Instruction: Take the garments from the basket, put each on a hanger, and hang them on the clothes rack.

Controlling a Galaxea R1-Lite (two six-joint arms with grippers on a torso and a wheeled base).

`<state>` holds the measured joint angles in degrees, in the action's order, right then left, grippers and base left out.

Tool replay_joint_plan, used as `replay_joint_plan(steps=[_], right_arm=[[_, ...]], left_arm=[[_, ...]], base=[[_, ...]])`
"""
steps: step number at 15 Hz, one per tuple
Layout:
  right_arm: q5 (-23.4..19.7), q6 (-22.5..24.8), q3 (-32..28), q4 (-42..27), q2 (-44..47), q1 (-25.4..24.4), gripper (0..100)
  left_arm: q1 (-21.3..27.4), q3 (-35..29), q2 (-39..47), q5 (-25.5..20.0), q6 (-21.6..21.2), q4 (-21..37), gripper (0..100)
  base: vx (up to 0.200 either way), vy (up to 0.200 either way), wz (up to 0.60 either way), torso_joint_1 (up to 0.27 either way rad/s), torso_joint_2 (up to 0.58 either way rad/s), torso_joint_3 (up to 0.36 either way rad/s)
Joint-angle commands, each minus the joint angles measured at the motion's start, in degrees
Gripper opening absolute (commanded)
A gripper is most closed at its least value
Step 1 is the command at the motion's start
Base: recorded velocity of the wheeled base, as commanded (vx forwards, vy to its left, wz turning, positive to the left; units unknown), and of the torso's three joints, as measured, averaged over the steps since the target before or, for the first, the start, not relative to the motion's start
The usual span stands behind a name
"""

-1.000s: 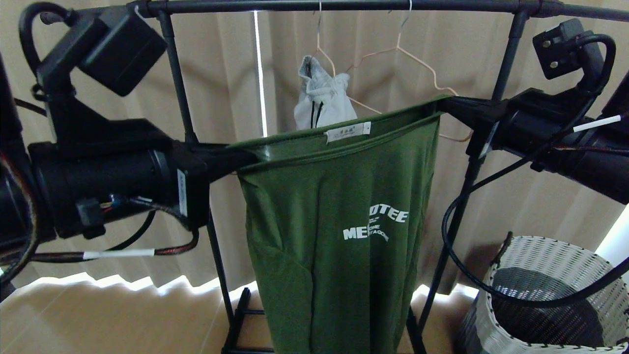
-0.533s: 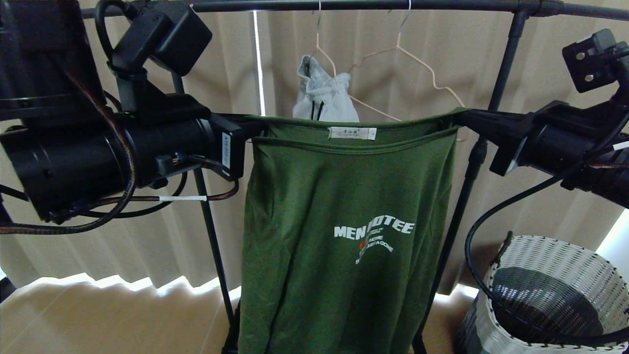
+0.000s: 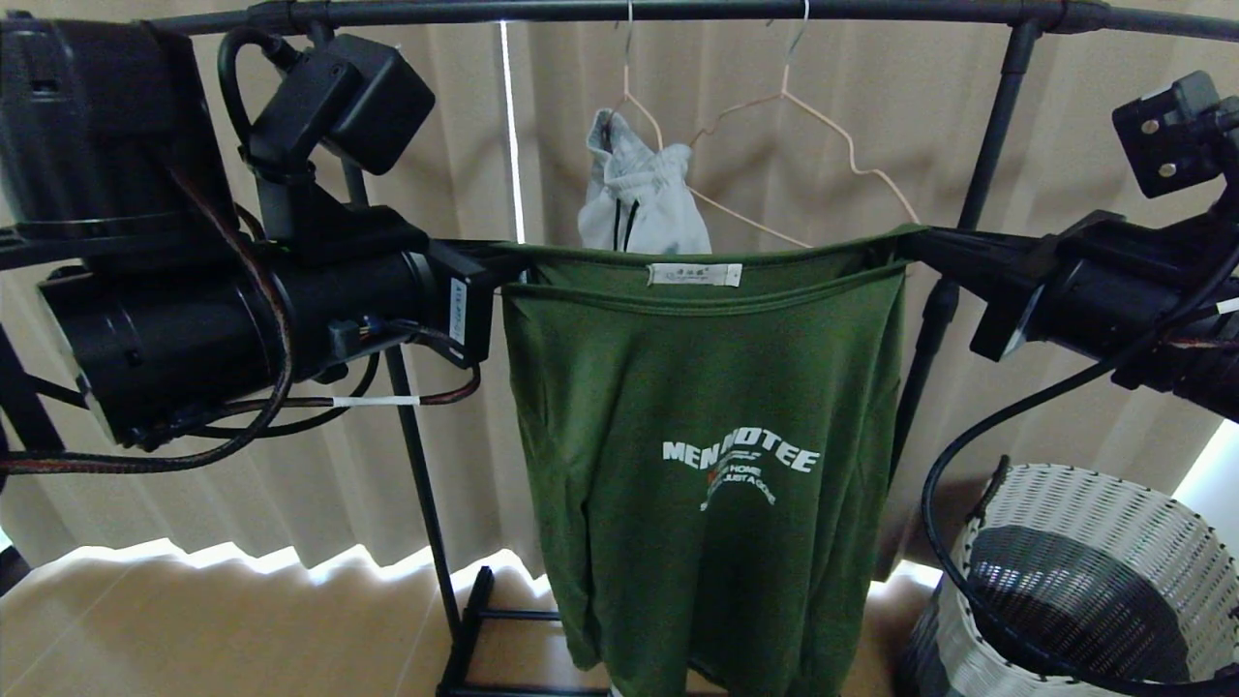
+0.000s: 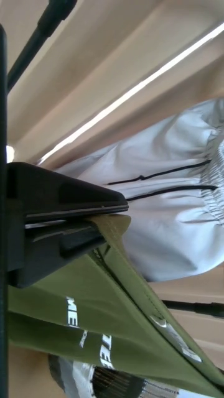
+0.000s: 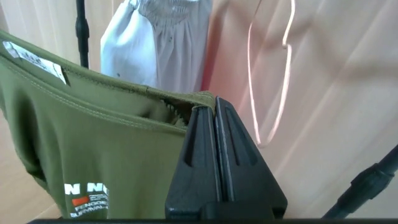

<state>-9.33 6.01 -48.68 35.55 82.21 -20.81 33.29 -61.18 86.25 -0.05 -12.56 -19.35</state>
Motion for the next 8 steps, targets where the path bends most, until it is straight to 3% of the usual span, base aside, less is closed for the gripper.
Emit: replay_joint_plan(steps=[1,8], right_arm=[[0.01,0.05,0.25,-0.13,0.05,-0.02,0],[0.01,-0.03,0.78,0.14,1.11,-0.02,0]], left_arm=[[0.02,0.28,0.24,-0.04,-0.01,-0.08,0],[-0.16,3.0,0.32,-0.04,0.08,-2.19,0]], base=[[0.0,0.0,0.0,0.0,0.0,0.0],[0.0,0.0,0.0,0.0,0.0,0.0]])
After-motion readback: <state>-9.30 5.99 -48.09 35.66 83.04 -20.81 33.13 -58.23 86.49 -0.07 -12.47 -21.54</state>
